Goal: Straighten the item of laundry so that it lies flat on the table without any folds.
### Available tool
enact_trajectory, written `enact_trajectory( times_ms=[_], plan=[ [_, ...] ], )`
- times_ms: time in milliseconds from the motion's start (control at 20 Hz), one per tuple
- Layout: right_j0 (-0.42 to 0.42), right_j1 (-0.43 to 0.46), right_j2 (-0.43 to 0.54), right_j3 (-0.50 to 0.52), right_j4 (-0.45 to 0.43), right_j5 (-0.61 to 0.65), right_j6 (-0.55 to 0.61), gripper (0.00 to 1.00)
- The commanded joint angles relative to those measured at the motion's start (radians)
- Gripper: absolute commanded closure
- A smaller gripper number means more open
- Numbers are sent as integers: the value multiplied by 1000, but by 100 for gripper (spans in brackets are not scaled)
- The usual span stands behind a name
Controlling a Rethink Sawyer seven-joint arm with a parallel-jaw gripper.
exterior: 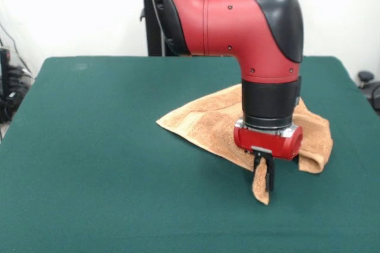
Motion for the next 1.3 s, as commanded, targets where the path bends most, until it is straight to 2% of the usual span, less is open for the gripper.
enact_trajectory(
  times_ms=[50,350,650,1250,1300],
  plan=[
    [70,2,-91,-97,-66,308,-73,100],
    [44,-21,-90,-63,-113,300,-76,100],
    [73,6,-105,-89,-144,288,-27,100],
    [90,17,-118,-88,-151,261,7,100],
    [-24,-39,-91,-69,-172,289,-77,100]
  ],
)
